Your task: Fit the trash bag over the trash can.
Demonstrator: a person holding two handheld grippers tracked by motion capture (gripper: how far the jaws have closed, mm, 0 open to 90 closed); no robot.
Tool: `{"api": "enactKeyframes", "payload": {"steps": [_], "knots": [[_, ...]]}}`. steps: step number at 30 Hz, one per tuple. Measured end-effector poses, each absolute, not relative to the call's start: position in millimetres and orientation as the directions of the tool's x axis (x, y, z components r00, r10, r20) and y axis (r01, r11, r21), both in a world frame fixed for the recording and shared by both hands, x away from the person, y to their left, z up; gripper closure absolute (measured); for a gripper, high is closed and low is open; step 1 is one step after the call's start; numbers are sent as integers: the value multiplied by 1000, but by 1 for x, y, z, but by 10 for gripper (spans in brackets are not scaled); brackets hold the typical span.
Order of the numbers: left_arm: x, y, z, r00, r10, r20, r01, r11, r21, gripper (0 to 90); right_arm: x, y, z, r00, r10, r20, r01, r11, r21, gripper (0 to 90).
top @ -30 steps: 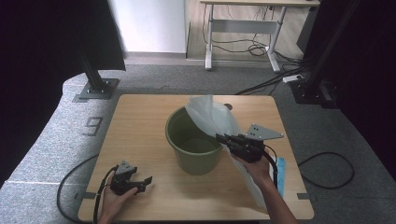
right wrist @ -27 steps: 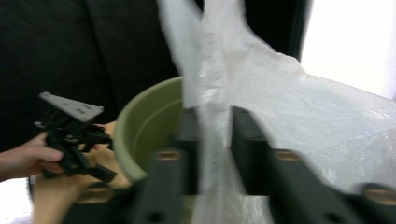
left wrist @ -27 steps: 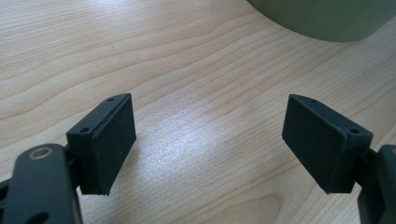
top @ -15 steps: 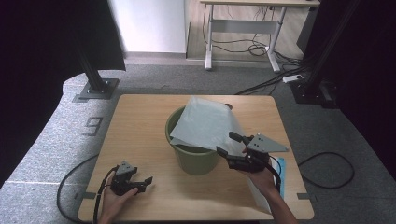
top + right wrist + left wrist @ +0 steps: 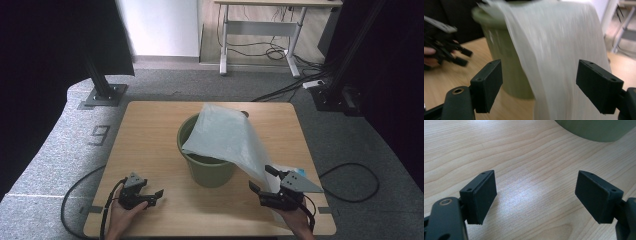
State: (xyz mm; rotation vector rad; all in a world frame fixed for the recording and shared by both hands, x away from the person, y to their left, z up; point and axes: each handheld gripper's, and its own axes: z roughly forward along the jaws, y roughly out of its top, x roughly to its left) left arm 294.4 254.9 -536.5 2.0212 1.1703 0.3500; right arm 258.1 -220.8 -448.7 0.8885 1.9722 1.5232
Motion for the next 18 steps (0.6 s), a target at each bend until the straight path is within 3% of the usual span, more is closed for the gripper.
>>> {"api": "enactKeyframes", "payload": {"steps": [4, 7, 12, 16, 18], "knots": [[294, 256, -536, 540, 830, -136, 621, -285, 730, 173, 260, -224, -474, -604, 797, 26, 247, 156, 956, 214], [294, 256, -536, 541, 830, -135, 622, -287, 729, 173, 262, -225, -483, -562, 827, -15, 265, 198, 944, 283], [293, 256, -533, 540, 829, -142, 620, -278, 734, 174, 268, -231, -486, -553, 833, -21, 269, 203, 942, 648], [289, 252, -523, 549, 823, -147, 603, -269, 751, 178, 270, -241, -475, -558, 830, -28, 218, 179, 959, 841], [287, 248, -517, 559, 816, -149, 591, -266, 761, 179, 271, -242, -472, -558, 829, -27, 215, 177, 960, 853]]}}
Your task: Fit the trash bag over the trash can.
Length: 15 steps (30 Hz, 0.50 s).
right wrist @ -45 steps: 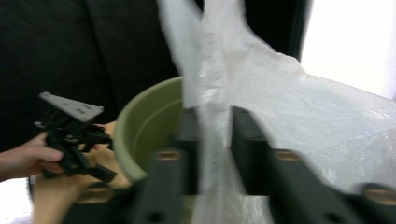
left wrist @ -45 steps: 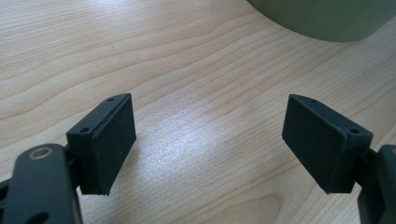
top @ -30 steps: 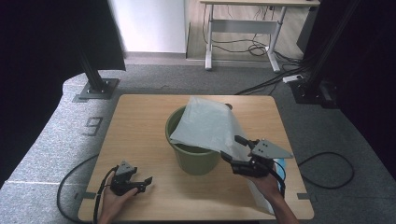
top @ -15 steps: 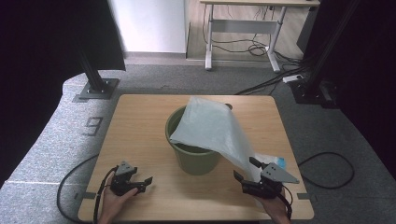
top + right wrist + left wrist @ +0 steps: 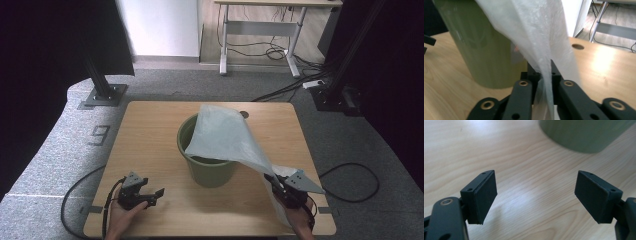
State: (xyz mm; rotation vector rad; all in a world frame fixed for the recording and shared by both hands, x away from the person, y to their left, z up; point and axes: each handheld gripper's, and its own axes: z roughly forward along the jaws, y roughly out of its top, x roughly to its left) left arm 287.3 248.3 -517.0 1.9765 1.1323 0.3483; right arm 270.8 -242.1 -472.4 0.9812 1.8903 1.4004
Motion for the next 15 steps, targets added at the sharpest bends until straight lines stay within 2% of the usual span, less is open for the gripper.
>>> {"api": "enactKeyframes", "payload": {"steps": [9, 15], "knots": [[278, 233, -482, 581, 806, -111, 540, -280, 794, 234, 280, -244, -430, -570, 815, -106, 105, 200, 974, 880], [277, 223, -450, 574, 814, -93, 471, -235, 850, 240, 287, -237, -413, -591, 799, -109, 92, 201, 975, 880]]}}
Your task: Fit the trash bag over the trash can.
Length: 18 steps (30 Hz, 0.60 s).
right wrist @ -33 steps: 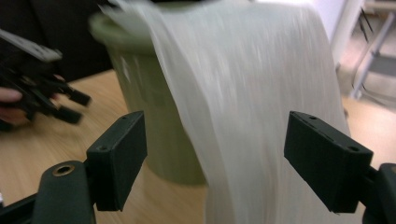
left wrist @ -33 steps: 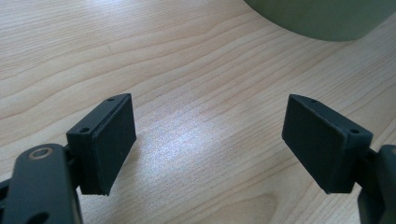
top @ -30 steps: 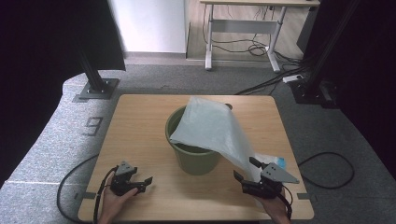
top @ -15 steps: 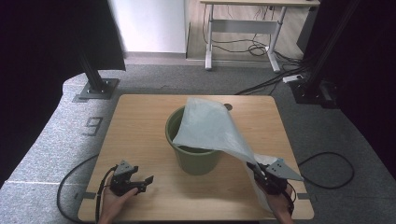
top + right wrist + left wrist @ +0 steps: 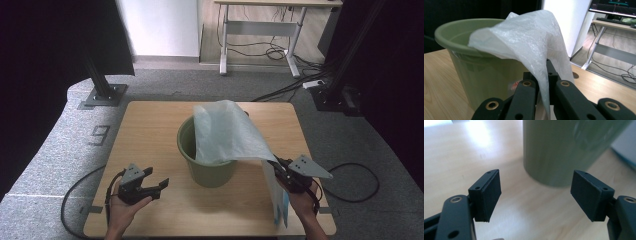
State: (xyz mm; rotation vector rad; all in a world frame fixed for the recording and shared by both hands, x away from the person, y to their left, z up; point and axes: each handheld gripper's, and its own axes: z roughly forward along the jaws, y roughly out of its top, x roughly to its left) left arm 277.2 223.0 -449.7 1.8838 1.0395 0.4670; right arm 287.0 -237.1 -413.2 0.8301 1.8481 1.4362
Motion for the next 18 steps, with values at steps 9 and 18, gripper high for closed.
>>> {"api": "enactKeyframes", "payload": {"steps": [9, 18], "knots": [[288, 189, -405, 553, 832, -51, 421, -226, 878, 225, 295, -223, -391, -624, 775, -100, 92, 200, 975, 880], [289, 149, -380, 650, 759, -25, 348, -269, 898, 216, 306, -198, -367, -667, 740, -88, 104, 209, 972, 879]]}}
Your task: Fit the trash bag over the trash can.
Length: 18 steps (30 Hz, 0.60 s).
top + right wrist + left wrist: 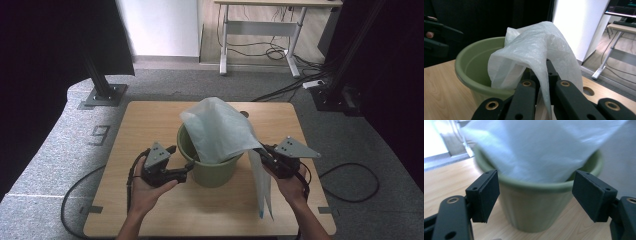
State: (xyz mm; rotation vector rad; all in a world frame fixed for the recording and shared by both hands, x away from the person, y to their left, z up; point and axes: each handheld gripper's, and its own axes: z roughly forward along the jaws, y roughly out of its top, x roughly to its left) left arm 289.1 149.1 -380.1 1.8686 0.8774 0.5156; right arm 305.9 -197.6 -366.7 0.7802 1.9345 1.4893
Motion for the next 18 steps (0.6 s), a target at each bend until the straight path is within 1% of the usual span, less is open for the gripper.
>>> {"api": "enactKeyframes", "payload": {"steps": [8, 18], "knots": [[290, 125, -376, 708, 706, -9, 317, -306, 898, 214, 304, -183, -362, -686, 722, -89, 123, 236, 964, 879], [299, 108, -376, 717, 696, -16, 314, -303, 900, 215, 307, -182, -360, -692, 720, -50, 148, 209, 967, 880]]}}
